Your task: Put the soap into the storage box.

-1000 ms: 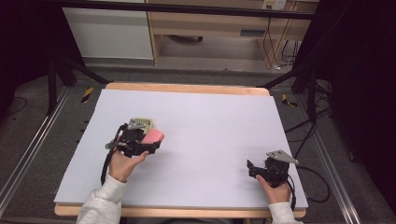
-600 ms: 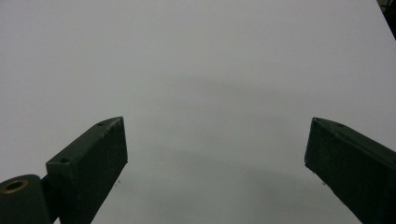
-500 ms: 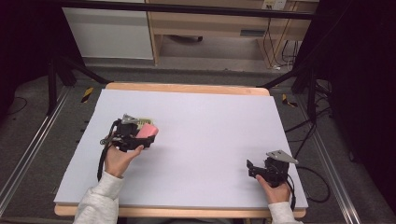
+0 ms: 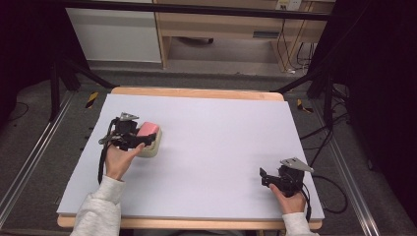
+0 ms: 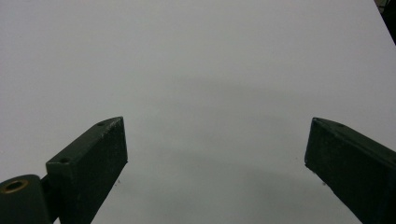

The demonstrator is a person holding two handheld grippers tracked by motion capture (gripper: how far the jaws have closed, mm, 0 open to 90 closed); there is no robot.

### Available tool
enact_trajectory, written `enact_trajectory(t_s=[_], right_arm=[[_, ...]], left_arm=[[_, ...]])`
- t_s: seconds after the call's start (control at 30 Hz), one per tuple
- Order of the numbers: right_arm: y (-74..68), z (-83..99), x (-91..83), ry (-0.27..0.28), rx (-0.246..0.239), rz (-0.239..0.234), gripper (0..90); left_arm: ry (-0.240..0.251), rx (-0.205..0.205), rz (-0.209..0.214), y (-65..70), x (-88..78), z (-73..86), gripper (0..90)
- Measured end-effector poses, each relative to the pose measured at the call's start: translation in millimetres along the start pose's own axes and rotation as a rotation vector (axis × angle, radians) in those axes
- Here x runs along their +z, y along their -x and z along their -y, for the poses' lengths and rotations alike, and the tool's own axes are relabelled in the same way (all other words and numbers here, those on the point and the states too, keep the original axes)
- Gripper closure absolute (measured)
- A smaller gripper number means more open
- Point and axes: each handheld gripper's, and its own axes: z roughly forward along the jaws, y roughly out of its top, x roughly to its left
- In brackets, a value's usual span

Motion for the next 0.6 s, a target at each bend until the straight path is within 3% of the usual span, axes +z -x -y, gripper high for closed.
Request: enact_trajectory(t_s=[0.3, 0.6], right_arm=[[0.0, -0.3, 1.0, -0.003, -0.004, -0.004, 6.1], [-0.1, 0.0, 1.5, -0.006, -0.006, -0.003, 6.0]], left_arm=[[-0.011, -0.017, -0.035, -12.0, 11.4, -3.7, 37.4], [-0.028, -0.017, -0.054, -15.9, 22.9, -4.5, 37.4]])
